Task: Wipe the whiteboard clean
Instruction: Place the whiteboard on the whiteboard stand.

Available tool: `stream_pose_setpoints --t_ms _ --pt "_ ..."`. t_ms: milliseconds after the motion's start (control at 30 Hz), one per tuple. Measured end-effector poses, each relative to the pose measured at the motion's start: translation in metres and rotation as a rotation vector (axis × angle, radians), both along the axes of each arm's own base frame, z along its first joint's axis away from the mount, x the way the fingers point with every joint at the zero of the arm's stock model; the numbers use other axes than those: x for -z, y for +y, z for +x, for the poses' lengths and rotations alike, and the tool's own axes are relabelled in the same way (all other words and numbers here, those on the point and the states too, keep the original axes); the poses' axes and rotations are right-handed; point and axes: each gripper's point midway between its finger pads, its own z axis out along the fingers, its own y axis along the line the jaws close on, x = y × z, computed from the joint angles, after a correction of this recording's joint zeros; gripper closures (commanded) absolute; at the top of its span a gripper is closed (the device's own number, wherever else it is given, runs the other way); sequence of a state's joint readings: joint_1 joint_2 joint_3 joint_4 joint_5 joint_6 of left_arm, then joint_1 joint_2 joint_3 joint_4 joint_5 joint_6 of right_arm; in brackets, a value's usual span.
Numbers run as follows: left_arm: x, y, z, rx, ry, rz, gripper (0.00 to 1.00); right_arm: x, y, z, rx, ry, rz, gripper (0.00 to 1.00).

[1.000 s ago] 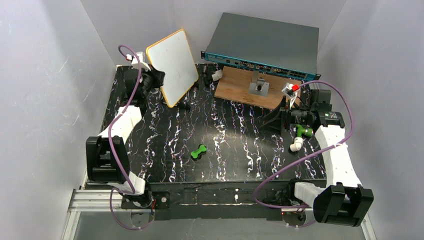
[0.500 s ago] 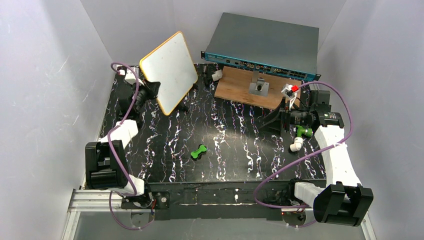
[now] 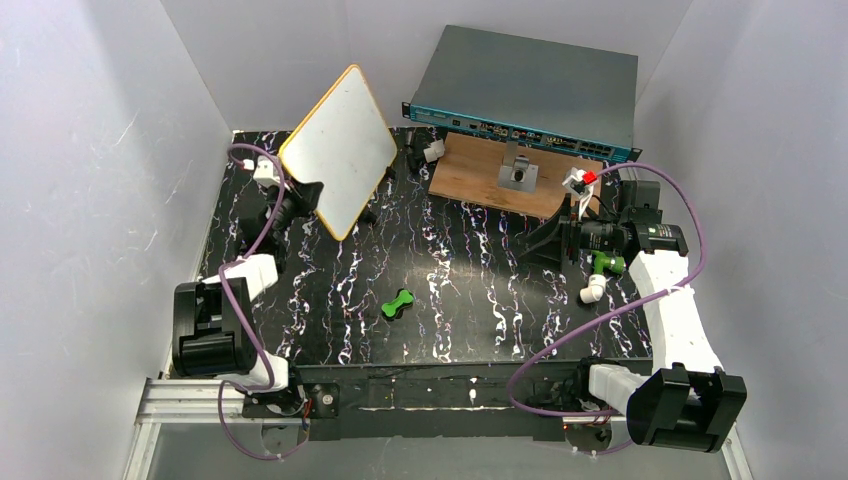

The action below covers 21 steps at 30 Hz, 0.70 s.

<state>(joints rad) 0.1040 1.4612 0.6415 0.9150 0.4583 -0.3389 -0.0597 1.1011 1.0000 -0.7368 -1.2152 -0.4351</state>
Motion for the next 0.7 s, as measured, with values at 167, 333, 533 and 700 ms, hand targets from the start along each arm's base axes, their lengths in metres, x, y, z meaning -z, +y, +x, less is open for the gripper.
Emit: stream_pose_setpoints --t_ms 167,333,533,700 --pt "0.021 -0.001 -0.006 0.007 0.045 -0.003 0.86 0.0 0.0 0.0 -0.001 -0.005 -0.002 0.24" --pt "0.034 0.011 -0.009 -0.029 0.074 0.008 0.68 0.0 0.0 0.0 -0.002 -0.008 -0.002 0.24" --pt "0.056 0.023 -0.015 -0.073 0.147 0.022 0.47 0.0 -0.001 0.001 0.003 -0.009 -0.003 0.24" --pt "0.054 0.025 -0.017 -0.086 0.147 0.035 0.25 0.0 -0.001 0.001 0.003 -0.011 -0.004 0.24"
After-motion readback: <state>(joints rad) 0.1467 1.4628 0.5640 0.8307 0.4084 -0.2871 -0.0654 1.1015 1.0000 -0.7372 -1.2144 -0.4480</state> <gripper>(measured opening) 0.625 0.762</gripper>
